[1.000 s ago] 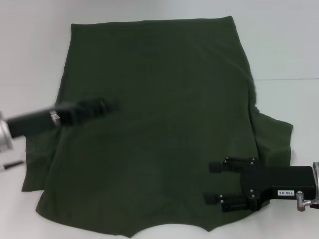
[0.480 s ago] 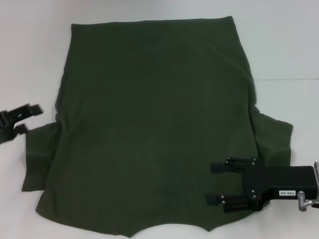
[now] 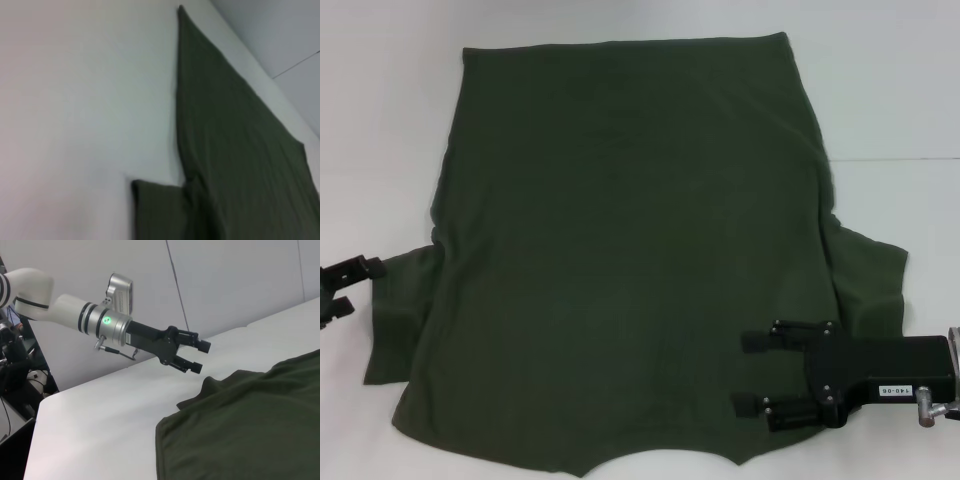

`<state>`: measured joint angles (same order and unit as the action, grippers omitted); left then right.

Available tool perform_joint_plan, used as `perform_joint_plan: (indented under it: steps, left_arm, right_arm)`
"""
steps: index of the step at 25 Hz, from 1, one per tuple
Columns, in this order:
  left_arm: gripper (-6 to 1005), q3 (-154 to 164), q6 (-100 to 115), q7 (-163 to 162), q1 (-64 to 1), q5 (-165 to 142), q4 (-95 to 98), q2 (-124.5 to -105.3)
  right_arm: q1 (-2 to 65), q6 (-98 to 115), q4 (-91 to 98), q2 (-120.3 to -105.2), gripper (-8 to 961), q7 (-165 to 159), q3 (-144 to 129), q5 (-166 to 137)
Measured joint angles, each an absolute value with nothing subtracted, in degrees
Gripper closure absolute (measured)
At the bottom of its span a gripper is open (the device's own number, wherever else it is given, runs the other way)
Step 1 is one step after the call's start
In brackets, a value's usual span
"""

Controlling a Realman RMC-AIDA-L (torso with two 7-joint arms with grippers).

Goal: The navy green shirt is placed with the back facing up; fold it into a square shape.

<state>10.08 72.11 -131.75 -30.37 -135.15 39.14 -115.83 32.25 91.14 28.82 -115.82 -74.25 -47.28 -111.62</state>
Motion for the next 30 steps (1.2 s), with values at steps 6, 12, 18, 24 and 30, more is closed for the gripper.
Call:
perform_joint_plan:
  steps: [6, 12, 18, 24, 30]
  left_arm:
    - [113, 10.7, 70.0, -129.2, -31.0, -135.8, 36.7, -115.8]
    - [113, 11.1, 67.5, -127.4, -31.9, -137.0, 34.6, -115.47]
    - [122, 12.4, 66.1, -127.4, -32.1, -137.5, 34.0, -115.47]
    - [139, 14.8, 66.5, -127.4, -33.3, -137.8, 32.5, -115.39]
    - [156, 15.8, 67.1, -127.5, -34.2, -138.0, 32.3, -115.11]
  right_arm:
    - [32.3, 91.1, 28.8, -115.82, 40, -74.3, -47.3, -112.2]
    - [32.3, 91.1, 28.8, -115.82, 40, -74.5, -47.3, -112.2]
    - [32.3, 91.1, 28.8, -115.82, 40, -74.5, -47.3, -112.2]
    - [32.3, 91.1, 28.9, -115.77, 40, -74.6, -47.3, -112.2]
    - [32.3, 91.1, 29.0, -115.66, 41, -74.7, -47.3, -112.2]
